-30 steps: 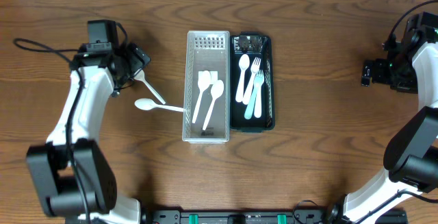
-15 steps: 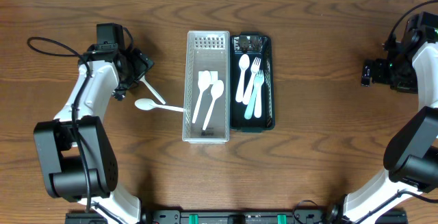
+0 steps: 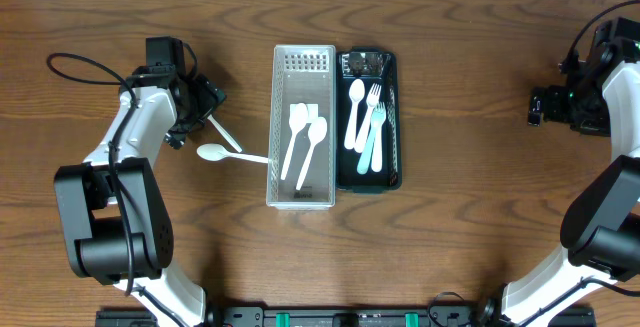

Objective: Pack container
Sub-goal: 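Move the left gripper back to the upper white spoon on the table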

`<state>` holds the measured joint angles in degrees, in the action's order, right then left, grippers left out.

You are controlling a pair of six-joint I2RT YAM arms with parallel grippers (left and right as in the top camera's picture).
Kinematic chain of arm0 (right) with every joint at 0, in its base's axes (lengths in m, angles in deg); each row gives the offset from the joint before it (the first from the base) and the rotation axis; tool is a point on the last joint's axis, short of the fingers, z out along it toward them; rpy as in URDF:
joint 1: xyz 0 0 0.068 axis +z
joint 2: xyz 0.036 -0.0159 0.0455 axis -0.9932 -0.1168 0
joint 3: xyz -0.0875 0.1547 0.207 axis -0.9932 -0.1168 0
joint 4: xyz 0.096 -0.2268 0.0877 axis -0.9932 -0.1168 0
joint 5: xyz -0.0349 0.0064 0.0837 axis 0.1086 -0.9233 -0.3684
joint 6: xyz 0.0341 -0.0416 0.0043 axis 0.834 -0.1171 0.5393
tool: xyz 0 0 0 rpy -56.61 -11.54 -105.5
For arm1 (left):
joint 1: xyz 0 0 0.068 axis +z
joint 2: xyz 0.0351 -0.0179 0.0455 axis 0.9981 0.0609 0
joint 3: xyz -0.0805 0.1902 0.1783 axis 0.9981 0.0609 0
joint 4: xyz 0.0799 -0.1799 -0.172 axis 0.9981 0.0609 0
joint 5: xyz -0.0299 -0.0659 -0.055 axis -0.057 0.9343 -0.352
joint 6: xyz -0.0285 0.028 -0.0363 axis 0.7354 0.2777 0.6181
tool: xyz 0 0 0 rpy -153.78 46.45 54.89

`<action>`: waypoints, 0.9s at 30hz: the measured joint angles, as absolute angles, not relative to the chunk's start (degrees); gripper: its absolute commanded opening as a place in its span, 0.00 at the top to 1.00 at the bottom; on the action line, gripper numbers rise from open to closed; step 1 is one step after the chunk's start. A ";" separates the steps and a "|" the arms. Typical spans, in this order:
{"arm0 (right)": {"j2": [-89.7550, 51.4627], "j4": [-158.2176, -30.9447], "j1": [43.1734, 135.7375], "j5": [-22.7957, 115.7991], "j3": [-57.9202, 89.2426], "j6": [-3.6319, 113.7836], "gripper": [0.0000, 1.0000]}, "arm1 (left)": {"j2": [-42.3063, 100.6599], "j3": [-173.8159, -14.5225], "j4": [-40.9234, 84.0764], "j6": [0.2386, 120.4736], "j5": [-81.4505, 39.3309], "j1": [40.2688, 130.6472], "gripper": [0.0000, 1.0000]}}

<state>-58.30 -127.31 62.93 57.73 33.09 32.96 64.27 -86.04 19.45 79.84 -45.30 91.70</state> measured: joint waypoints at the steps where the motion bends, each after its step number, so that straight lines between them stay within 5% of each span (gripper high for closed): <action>1: -58.30 -127.31 62.93 57.73 33.09 32.96 0.01 | 64.27 -86.04 19.45 79.84 -45.39 91.70 0.02; 27: -58.30 -127.31 62.93 57.75 33.09 32.96 0.01 | 68.49 -86.04 17.76 79.38 -46.76 91.70 0.02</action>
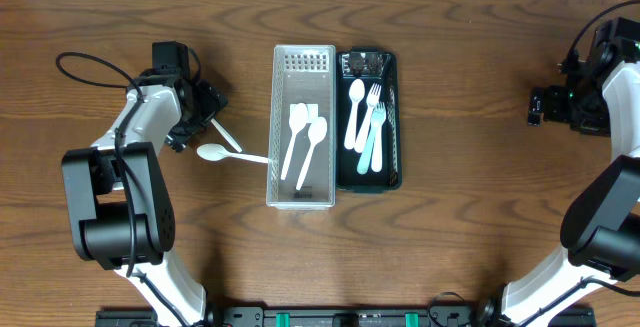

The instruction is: Pack container

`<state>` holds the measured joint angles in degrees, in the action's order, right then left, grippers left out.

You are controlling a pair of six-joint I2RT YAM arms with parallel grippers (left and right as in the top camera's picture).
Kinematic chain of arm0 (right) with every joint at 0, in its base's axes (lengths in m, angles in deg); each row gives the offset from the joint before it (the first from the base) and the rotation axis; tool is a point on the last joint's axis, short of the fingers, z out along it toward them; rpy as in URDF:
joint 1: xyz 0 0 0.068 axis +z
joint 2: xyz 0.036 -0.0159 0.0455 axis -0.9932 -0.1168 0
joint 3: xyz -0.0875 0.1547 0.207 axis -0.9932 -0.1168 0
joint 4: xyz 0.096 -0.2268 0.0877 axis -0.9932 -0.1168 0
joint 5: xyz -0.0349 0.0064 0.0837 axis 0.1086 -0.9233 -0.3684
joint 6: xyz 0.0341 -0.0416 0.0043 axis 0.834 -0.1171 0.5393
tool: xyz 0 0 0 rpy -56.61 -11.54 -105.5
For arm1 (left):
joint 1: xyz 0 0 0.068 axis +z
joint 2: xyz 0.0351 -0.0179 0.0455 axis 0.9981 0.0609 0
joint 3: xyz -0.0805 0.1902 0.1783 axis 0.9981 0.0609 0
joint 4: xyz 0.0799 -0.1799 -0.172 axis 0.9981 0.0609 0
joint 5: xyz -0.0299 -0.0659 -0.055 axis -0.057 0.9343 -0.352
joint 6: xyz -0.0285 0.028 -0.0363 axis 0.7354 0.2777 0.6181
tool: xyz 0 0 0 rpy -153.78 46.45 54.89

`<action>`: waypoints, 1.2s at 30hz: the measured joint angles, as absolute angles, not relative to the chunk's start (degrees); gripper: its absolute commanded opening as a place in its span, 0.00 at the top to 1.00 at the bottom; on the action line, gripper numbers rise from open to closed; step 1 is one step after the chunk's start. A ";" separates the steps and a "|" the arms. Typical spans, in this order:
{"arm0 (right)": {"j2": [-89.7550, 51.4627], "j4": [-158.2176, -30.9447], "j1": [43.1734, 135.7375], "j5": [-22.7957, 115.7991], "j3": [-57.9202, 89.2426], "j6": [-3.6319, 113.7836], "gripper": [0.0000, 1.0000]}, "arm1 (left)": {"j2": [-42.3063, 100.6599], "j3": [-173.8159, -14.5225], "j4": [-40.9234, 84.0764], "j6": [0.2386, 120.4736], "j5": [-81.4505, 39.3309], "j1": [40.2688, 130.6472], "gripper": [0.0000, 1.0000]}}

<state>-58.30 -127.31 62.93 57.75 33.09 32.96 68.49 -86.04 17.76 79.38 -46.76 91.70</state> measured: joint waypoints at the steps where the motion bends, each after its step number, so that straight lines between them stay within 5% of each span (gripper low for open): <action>1: -58.30 -127.31 62.93 57.75 33.09 32.96 0.01 | 68.49 -86.04 17.74 79.38 -46.76 91.70 0.02; 36: -58.30 -127.31 62.93 57.73 33.09 32.96 0.01 | 70.17 -86.21 21.35 74.46 -47.38 91.59 0.02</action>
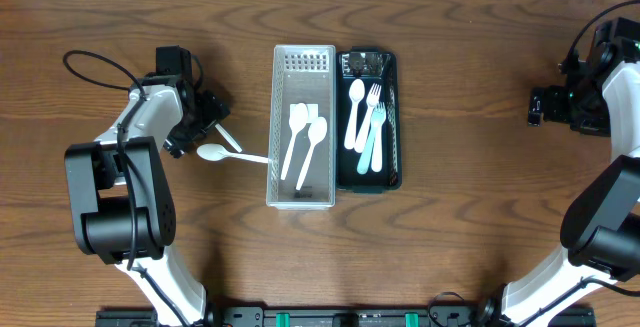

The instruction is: Pack container

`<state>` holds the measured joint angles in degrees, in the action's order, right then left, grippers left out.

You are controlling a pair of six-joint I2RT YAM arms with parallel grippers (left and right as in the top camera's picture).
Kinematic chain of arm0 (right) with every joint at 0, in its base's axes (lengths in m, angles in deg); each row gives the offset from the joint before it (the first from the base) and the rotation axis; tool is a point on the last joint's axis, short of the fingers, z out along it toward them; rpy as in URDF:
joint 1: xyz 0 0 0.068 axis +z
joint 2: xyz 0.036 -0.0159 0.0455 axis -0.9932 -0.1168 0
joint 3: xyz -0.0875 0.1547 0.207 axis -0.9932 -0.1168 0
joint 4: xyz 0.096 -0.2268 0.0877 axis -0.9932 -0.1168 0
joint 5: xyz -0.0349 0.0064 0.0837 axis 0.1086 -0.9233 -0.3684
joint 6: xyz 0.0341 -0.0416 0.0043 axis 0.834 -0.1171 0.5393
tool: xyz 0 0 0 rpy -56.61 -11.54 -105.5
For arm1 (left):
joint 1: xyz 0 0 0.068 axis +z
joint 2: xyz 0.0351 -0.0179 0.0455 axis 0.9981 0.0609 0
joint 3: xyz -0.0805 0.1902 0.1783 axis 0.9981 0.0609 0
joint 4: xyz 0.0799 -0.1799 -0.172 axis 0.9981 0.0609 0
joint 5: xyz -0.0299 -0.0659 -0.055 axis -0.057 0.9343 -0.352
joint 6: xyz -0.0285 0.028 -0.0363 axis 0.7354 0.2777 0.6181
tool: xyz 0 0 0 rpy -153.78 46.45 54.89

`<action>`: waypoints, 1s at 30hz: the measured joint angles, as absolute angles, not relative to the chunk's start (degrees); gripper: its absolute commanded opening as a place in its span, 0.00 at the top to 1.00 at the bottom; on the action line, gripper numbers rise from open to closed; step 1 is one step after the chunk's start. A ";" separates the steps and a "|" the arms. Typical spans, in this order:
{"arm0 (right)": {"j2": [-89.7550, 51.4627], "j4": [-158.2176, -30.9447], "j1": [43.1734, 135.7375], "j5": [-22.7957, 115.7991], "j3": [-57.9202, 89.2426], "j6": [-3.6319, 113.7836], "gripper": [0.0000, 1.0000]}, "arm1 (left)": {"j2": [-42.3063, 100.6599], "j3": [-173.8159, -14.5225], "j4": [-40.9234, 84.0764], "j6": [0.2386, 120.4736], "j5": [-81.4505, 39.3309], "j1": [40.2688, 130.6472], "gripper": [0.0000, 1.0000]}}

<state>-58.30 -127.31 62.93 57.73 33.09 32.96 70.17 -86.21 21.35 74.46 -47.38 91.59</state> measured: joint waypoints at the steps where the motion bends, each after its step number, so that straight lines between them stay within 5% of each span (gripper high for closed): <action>1: -58.30 -127.31 62.93 57.73 33.09 32.96 0.01 | 70.21 -86.41 21.70 74.01 -47.40 91.50 0.02; 30: -58.30 -127.29 62.93 57.75 33.09 32.96 0.01 | 74.72 -93.51 25.98 72.04 -49.56 87.90 0.02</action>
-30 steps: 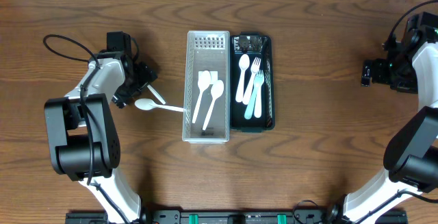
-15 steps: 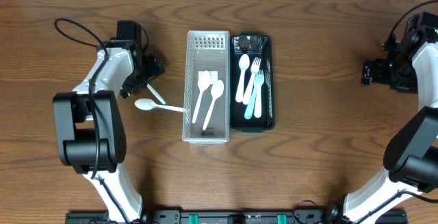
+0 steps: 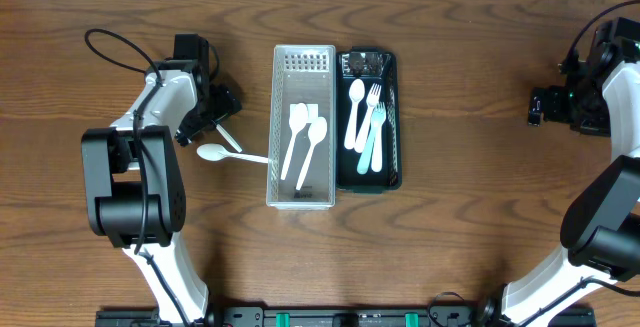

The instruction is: Pack container

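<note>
A clear plastic container [image 3: 303, 192] stands mid-table with two white utensils [image 3: 305, 137] lying in it. Right beside it, a black tray [image 3: 393, 157] holds a white spoon [image 3: 355, 107], a white fork and a pale blue fork [image 3: 372, 142]. A white spoon [image 3: 213, 152] lies on the table left of the container, its handle reaching the container's wall. Another white utensil [image 3: 228, 137] lies slanted just above it. My left gripper [image 3: 218, 110] hovers at that utensil's upper end; its jaws are too small to read. My right gripper [image 3: 538, 107] stays far right, away from everything.
The left arm's black cable [image 3: 110, 42] loops over the table at the far left. The right arm's body [image 3: 610, 77] fills the right edge. Wood table [image 3: 470, 217] surrounds the container and tray.
The left arm has shifted to the right and slightly up the table, its gripper now closer to the container. The loose spoon and slanted utensil lie where they were. Right arm unchanged.
The left gripper stood over the upper end of the slanted utensil left of the container at each moment, with the arm creeping rightward each time. The utensils on the table, in the container and in the tray kept their places. The right arm never moved.
</note>
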`<state>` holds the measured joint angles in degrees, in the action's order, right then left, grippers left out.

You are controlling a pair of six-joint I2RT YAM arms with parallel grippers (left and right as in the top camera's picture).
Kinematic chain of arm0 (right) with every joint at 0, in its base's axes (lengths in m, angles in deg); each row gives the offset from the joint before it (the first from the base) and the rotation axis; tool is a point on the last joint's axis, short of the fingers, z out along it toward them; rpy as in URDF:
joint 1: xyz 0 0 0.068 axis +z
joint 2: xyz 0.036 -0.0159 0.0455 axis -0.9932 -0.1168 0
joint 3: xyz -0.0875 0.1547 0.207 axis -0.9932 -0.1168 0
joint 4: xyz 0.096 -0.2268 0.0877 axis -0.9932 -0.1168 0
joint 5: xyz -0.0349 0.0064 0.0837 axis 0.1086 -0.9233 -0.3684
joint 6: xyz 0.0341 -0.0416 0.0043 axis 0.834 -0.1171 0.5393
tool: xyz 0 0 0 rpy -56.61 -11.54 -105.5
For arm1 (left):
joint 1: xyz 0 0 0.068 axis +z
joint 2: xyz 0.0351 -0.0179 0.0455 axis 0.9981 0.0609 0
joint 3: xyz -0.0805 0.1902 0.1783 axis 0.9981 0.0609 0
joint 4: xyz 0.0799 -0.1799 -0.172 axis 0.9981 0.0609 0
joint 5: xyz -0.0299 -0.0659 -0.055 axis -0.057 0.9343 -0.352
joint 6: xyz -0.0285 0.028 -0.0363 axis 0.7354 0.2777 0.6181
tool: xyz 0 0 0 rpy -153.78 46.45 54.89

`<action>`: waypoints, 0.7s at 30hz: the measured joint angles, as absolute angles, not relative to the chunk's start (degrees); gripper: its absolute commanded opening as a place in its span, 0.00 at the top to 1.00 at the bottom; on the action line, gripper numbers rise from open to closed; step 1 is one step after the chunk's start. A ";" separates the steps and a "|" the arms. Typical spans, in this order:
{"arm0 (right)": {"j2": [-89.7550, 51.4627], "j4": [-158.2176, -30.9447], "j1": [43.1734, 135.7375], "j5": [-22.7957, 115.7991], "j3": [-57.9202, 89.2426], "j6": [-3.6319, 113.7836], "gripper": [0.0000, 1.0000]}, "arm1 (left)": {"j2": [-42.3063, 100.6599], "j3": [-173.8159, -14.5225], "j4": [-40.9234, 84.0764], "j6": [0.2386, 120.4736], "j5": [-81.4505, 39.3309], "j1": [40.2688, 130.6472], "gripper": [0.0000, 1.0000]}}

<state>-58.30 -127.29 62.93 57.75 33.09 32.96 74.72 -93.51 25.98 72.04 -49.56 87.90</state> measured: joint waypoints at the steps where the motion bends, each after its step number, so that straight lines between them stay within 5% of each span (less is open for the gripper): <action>1: -58.30 -127.31 62.93 57.73 33.09 32.96 0.01 | 74.72 -93.51 25.98 72.04 -49.56 87.90 0.02; 15: -58.30 -127.31 62.93 57.75 33.09 32.96 0.01 | 75.42 -93.54 25.63 71.97 -49.52 88.27 0.00; 21: -58.30 -127.31 62.93 57.75 33.09 32.96 0.01 | 75.42 -93.54 25.26 71.95 -49.60 88.29 0.31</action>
